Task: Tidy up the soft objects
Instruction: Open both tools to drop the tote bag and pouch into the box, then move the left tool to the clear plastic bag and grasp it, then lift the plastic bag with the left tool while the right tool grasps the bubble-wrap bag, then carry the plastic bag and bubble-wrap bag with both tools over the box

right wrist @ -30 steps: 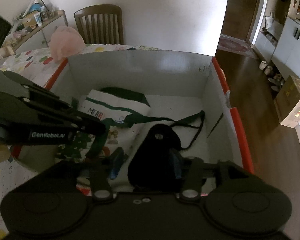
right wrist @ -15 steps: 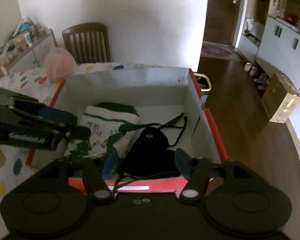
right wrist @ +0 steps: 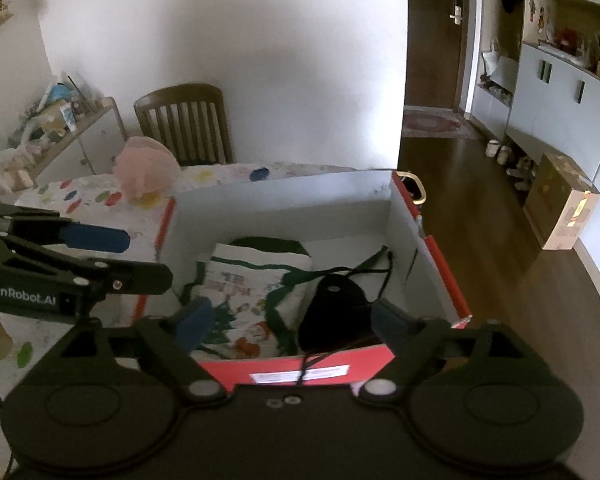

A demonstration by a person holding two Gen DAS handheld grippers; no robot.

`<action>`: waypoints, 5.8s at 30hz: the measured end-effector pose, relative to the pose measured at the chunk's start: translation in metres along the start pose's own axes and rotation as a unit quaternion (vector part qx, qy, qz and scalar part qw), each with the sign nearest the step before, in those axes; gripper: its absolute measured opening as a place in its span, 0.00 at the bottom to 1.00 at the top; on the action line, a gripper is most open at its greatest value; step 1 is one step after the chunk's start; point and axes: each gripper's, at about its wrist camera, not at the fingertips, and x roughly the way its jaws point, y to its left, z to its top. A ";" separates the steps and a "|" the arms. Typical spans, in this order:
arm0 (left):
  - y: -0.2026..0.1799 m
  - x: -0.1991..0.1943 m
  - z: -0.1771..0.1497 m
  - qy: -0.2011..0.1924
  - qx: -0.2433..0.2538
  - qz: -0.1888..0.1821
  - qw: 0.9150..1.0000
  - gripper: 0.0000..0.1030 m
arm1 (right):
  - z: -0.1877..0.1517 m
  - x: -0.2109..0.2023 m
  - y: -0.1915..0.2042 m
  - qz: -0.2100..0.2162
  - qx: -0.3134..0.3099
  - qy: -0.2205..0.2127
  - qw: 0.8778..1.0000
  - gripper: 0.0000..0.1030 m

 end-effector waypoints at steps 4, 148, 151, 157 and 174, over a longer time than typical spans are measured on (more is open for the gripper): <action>0.006 -0.024 -0.010 -0.013 -0.003 0.002 1.000 0.76 | -0.002 -0.011 0.013 0.013 0.019 -0.015 1.000 0.92; 0.133 -0.159 -0.078 -0.097 0.016 0.068 0.993 0.24 | 0.011 -0.042 0.191 0.034 0.073 -0.041 0.996 0.03; 0.115 -0.148 -0.062 -0.097 0.024 0.056 0.993 0.24 | 0.011 -0.044 0.169 0.026 0.080 -0.039 0.996 0.03; 0.083 -0.122 -0.032 -0.091 0.029 0.026 0.995 0.24 | 0.011 -0.047 0.124 0.014 0.092 -0.030 0.995 0.03; 0.036 -0.039 0.049 -0.080 -0.003 -0.040 0.996 0.24 | 0.015 -0.025 0.029 -0.013 0.105 -0.021 0.994 0.03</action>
